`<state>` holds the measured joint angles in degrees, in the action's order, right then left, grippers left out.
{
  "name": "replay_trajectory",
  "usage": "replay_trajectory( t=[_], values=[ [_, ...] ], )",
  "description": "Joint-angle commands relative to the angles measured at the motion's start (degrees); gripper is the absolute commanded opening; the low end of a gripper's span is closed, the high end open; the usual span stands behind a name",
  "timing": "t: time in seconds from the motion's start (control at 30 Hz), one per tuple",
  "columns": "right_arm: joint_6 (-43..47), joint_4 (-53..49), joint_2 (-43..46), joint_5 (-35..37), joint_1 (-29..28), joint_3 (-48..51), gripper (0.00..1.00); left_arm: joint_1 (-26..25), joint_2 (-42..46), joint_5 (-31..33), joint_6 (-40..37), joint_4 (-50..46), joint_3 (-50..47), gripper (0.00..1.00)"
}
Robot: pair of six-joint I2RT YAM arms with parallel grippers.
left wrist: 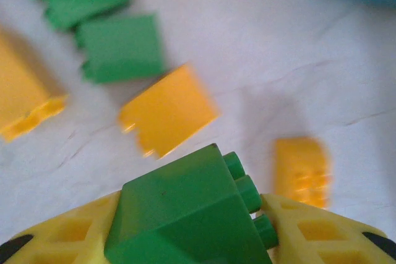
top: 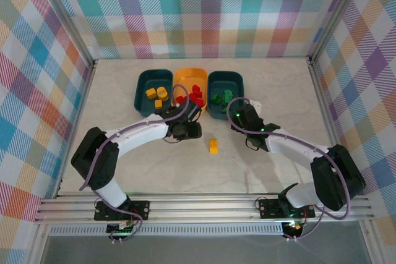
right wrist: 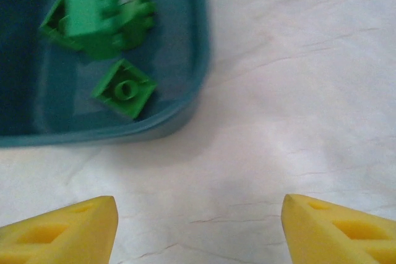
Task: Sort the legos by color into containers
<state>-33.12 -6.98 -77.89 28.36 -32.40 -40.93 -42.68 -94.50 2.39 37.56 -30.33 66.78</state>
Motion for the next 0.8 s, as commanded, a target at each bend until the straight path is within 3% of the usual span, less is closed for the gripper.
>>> replay_trajectory(
  t=[0.0, 0.27, 0.47, 0.6, 0.77],
  values=[
    [-7.1, -1.2, 2.9, 2.9, 2.4, 2.4, 0.73, -0.3, -2.4, -1.0, -3.0, -1.3, 7.4, 0.41],
    [-10.1, -1.2, 4.7, 5.0, 3.9, 4.2, 0.77, -0.4, -23.7, -1.8, -9.9, -7.2, 34.7, 0.41],
    [-9.6, -0.2, 6.3, 4.6, 4.0, 5.0, 0.78, -0.3, -37.4, 2.3, -11.7, -15.1, 52.6, 0.43],
    [-7.8, 2.1, 7.8, 2.3, 4.0, 6.1, 0.78, -0.2, -40.9, 3.2, -11.1, -15.3, 58.1, 0.5],
    [-6.4, 3.8, 8.5, 0.8, 4.0, 6.9, 0.79, -0.3, -41.4, -0.2, -11.4, -15.9, 62.4, 0.72]
  ],
)
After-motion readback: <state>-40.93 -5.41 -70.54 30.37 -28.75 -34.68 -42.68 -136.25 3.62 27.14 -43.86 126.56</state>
